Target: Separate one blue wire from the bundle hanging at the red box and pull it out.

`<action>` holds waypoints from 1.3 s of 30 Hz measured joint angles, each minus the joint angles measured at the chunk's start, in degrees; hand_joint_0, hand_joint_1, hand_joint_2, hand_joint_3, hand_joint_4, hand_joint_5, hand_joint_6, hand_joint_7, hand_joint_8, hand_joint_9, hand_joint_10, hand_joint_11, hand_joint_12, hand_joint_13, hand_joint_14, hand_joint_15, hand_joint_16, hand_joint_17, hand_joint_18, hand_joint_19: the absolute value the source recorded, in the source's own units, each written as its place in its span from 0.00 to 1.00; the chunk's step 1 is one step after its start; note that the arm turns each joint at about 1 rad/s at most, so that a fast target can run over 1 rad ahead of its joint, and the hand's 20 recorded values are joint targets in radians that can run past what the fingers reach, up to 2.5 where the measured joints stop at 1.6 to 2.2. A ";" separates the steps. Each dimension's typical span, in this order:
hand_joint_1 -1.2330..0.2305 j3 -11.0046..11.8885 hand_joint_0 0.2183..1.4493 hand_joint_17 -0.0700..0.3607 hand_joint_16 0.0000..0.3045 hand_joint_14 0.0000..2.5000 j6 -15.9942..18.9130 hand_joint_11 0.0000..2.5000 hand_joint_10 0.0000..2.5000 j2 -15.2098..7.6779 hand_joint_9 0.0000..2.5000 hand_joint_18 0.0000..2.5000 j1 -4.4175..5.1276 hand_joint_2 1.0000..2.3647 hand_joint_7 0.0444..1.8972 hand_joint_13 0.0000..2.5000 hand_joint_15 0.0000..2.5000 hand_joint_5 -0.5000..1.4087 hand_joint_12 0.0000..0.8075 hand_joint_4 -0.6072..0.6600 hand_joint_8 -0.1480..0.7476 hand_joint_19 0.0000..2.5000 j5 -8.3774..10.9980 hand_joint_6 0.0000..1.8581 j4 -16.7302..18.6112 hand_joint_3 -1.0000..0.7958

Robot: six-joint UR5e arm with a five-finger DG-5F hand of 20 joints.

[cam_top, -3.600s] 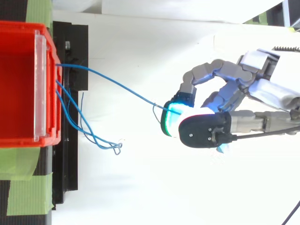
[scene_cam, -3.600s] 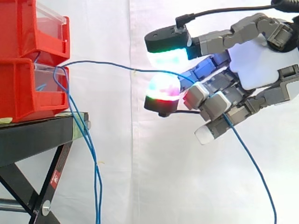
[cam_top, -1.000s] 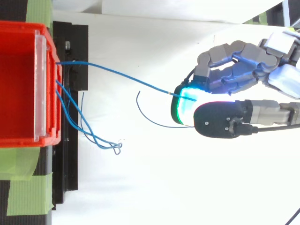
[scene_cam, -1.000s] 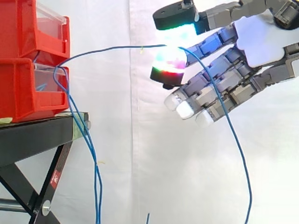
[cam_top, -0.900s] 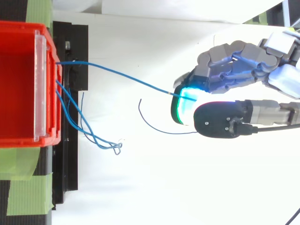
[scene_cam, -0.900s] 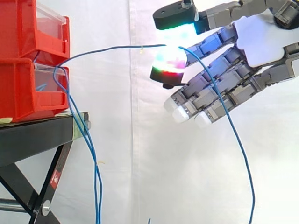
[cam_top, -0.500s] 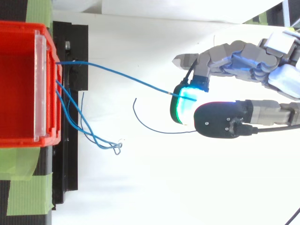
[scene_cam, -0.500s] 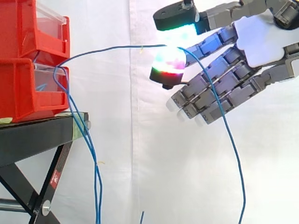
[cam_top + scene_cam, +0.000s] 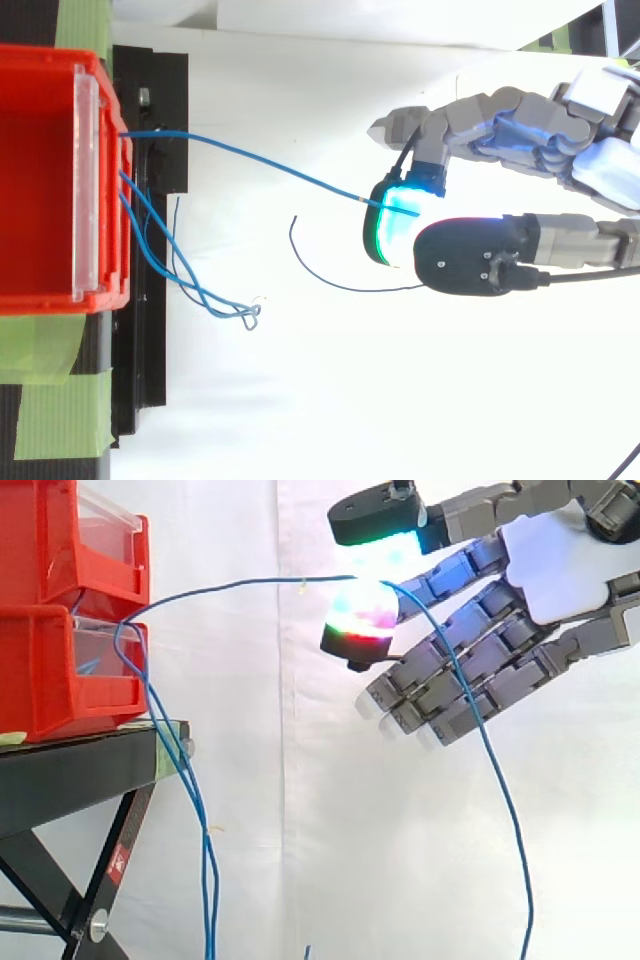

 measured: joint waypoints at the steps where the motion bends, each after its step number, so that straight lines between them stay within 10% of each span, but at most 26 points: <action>1: 0.31 -0.01 0.29 0.58 0.26 0.00 0.00 0.05 0.00 0.00 0.08 0.03 0.00 0.07 0.57 0.04 0.08 0.20 0.55 0.51 0.54 0.01 0.00 0.47 0.00 0.55; 39: 0.30 0.02 0.31 0.59 0.27 0.00 0.00 0.06 0.00 0.01 0.15 0.13 0.00 0.00 0.60 0.11 0.07 0.20 0.60 0.52 0.59 0.02 -0.01 0.46 0.00 0.58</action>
